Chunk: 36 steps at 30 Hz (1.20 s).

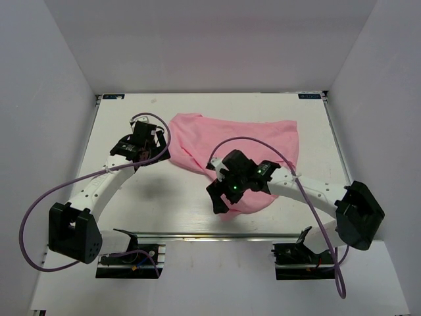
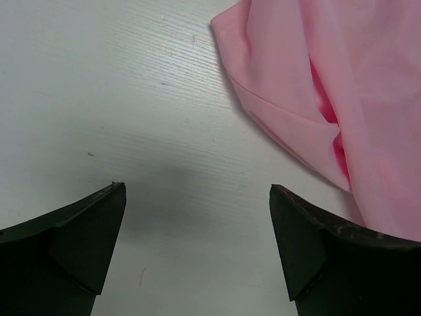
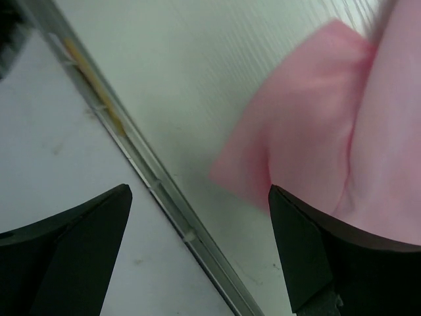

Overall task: Fold and stack the t-shirts
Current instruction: Flatten out the tshirt

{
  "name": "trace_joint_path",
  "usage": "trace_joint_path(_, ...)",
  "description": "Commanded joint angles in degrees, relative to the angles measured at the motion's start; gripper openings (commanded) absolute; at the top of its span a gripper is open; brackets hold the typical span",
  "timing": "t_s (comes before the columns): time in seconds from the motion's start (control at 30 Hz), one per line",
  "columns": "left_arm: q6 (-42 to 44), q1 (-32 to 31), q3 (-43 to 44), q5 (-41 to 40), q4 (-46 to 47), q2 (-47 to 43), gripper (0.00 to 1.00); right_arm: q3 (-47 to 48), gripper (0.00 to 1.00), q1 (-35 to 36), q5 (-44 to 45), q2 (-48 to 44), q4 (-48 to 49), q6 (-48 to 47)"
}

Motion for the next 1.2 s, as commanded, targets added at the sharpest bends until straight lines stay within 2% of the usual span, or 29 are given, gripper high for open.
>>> trace_joint_path(0.0, -0.5, 0.3, 0.7, 0.7, -0.3, -1.8, 1.00, -3.2, 0.90, 2.6, 13.0, -1.4, 2.4, 3.7)
trace_joint_path(0.13, -0.5, 0.3, 0.2, 1.9, 0.4, -1.3, 1.00, -3.0, 0.90, 6.6, 21.2, 3.4, 3.6, 6.6)
trace_joint_path(0.27, -0.5, 0.3, 0.2, 1.9, 0.4, -1.3, 1.00, -2.0, 0.90, 9.4, 23.8, 6.8, 4.3, 9.4)
trace_joint_path(0.47, -0.5, 0.3, 0.7, 1.9, -0.2, -1.3, 1.00, -2.8, 0.82, 12.1, 28.2, 10.2, 3.9, 13.8)
trace_joint_path(0.5, -0.5, 0.3, 0.7, 1.9, -0.2, -1.3, 1.00, -3.0, 0.75, 12.4, 28.2, 10.1, 4.0, 14.1)
trace_joint_path(0.6, -0.5, 0.3, 0.7, 1.9, -0.2, -1.3, 1.00, -4.0, 0.64, 12.9, 31.2, 9.8, 3.9, 16.1)
trace_joint_path(0.8, -0.5, 0.3, 0.7, 1.9, -0.2, -1.3, 1.00, -6.0, 0.48, 13.9, 34.8, 10.2, 2.8, 19.5)
trace_joint_path(0.87, -0.5, 0.3, 0.7, 1.9, -0.2, -0.8, 1.00, -6.2, 0.25, 14.2, 35.5, 10.6, 2.5, 20.2)
trace_joint_path(0.9, -0.5, 0.3, 0.7, 1.9, 0.4, -0.8, 1.00, -6.1, 0.10, 14.2, 35.3, 10.7, 1.9, 20.8)
trace_joint_path(0.93, -0.5, 0.3, 0.7, 1.9, 0.4, -0.3, 1.00, -6.3, 0.03, 14.2, 35.5, 10.5, 1.9, 21.2)
trace_joint_path(0.97, -0.5, 0.3, 0.7, 1.9, 0.4, -0.3, 1.00, -6.6, 0.00, 14.2, 35.4, 9.9, 1.9, 21.6)
trace_joint_path(1.17, -0.5, 0.3, 0.7, 3.6, 2.4, 1.6, 1.00, -8.9, 0.00, 13.7, 36.5, 2.4, 3.9, 22.4)
